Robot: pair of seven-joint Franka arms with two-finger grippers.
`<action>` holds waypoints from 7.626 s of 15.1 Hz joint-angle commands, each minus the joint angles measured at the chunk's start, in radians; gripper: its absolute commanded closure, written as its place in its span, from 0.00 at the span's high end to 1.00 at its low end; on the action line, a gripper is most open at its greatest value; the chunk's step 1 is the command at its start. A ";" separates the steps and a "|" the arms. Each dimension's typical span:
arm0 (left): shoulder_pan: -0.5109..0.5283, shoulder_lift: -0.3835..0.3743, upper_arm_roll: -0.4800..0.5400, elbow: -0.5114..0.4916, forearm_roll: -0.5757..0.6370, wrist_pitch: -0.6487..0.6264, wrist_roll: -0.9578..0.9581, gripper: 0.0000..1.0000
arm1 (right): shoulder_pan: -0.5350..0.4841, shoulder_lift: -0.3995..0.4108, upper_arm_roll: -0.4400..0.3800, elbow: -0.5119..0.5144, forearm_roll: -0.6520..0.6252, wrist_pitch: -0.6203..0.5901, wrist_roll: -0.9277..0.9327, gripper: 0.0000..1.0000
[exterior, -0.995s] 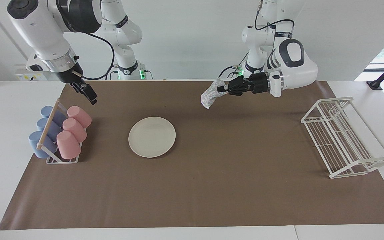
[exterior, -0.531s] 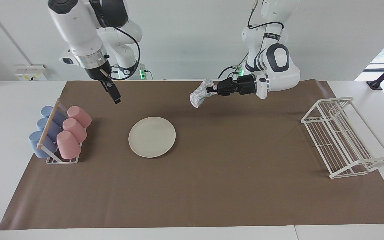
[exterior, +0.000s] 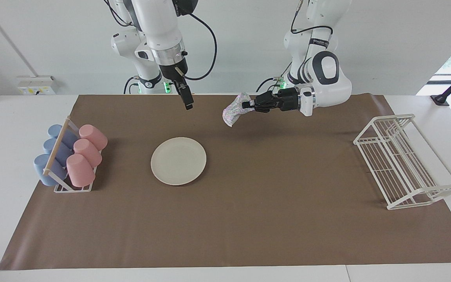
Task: Wipe plate with sponge
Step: 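Extend the scrubber toward the plate while the right gripper reaches over, then grasp the scrubber with the right gripper and open the left gripper, then rub the scrubber over the plate surface with the right gripper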
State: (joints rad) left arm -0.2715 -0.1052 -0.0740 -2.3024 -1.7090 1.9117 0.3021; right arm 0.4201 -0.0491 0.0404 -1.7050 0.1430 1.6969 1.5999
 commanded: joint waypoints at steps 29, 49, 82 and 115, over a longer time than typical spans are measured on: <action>-0.026 -0.045 0.014 -0.055 -0.021 -0.017 0.014 0.00 | 0.098 0.029 0.036 -0.174 0.214 0.389 0.066 1.00; -0.026 -0.054 0.014 -0.055 -0.012 -0.013 0.011 0.84 | 0.100 0.032 0.036 -0.186 0.213 0.471 0.063 0.00; 0.196 -0.079 0.019 0.135 0.865 0.070 -0.310 1.00 | -0.138 0.221 0.033 -0.535 -0.071 0.833 -0.142 0.00; 0.245 -0.068 0.020 0.156 1.171 0.153 -0.353 1.00 | -0.223 0.229 0.036 -0.548 -0.068 0.893 -0.353 0.00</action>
State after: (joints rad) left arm -0.0347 -0.1817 -0.0459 -2.1594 -0.5621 2.0560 -0.0340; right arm 0.1397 0.1837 0.0704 -2.2320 0.0914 2.5742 1.1401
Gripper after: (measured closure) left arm 0.000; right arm 0.907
